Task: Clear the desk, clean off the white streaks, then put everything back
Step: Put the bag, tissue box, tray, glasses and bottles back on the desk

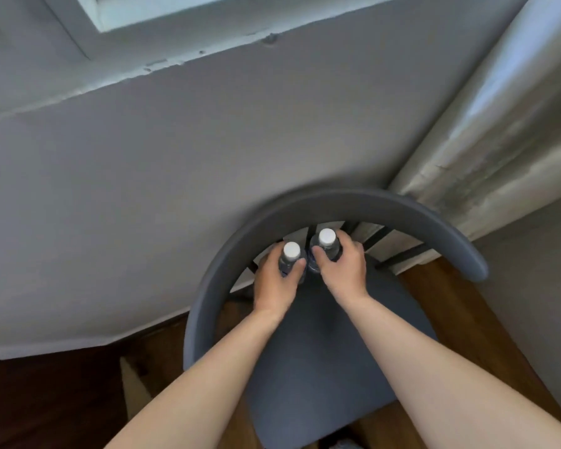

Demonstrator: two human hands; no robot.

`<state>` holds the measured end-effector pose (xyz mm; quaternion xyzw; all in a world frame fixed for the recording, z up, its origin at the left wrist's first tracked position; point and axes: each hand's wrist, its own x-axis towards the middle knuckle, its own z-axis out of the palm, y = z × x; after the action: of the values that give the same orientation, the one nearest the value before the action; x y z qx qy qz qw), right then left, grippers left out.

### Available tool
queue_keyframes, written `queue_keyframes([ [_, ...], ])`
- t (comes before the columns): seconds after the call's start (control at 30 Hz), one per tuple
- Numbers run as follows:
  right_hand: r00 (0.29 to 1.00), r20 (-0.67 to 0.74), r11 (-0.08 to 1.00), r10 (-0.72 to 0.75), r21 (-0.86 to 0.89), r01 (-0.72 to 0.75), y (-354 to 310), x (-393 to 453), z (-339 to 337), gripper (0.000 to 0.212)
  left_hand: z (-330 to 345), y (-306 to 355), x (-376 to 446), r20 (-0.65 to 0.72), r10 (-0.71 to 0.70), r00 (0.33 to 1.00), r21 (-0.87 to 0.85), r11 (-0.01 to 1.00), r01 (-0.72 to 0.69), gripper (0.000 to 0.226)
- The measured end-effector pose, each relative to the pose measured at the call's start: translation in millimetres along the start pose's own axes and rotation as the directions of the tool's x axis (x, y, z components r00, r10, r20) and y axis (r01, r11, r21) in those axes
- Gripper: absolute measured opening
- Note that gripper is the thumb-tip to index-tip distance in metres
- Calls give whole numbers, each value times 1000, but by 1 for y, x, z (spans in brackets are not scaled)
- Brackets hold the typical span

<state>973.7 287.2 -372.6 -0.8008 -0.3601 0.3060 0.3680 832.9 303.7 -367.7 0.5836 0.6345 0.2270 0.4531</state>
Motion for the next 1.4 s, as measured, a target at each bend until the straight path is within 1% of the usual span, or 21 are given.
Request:
queue_keyframes([
  [0.13,998,-59,994,-4,110,10,9,8,9,41,12,0,-2,-87,-23,996,-149,989,10,34],
  [0.2,997,-76,988,-33,146,44,11,1,7,37,14,-1,-9,-114,-41,993,-222,975,14,35],
  [0.27,995,-82,987,-64,145,75,11,-15,1,37,12,-2,-22,-116,-52,992,-280,960,18,38],
  [0.4,992,-96,983,-82,155,96,1,-62,-21,43,-7,5,-58,-140,26,990,-303,951,-67,44],
  [0.47,990,-80,981,-113,152,125,-13,-90,-39,45,-24,19,-85,-140,68,988,-303,947,-108,46],
  [0.53,987,-52,974,-150,162,157,-31,-122,-60,46,-47,36,-116,-123,88,989,-292,949,-120,51],
  [0.63,976,-29,956,-216,196,217,-59,-173,-91,47,-85,62,-164,-111,127,986,-258,954,-152,50],
  [0.73,961,-25,941,-274,201,273,-89,-224,-116,49,-127,84,-216,-109,170,979,-291,937,-195,45],
  [0.83,932,-28,916,-363,173,362,-120,-274,-138,52,-167,97,-269,-130,207,970,-340,909,-240,44],
  [0.93,897,4,886,-442,162,435,-151,-325,-153,52,-209,104,-320,-153,239,959,-327,904,-277,49],
  [1.03,862,71,854,-503,194,482,-183,-377,-161,50,-256,109,-374,-216,261,941,-314,894,-320,47],
  [1.1,836,134,837,-532,232,495,-207,-409,-162,45,-287,110,-409,-250,270,930,-291,895,-339,43],
  [1.17,810,199,825,-552,271,496,-230,-442,-158,39,-318,107,-442,-284,257,924,-283,898,-337,41],
  [1.27,761,285,808,-583,303,506,-263,-486,-142,34,-366,95,-487,-380,217,899,-260,908,-329,41],
  [1.33,714,345,790,-610,336,513,-282,-513,-125,29,-395,84,-515,-455,191,869,-213,925,-315,42],
  [1.4,657,395,766,-642,357,534,-301,-542,-104,31,-428,71,-540,-518,168,839,-178,938,-298,42],
])
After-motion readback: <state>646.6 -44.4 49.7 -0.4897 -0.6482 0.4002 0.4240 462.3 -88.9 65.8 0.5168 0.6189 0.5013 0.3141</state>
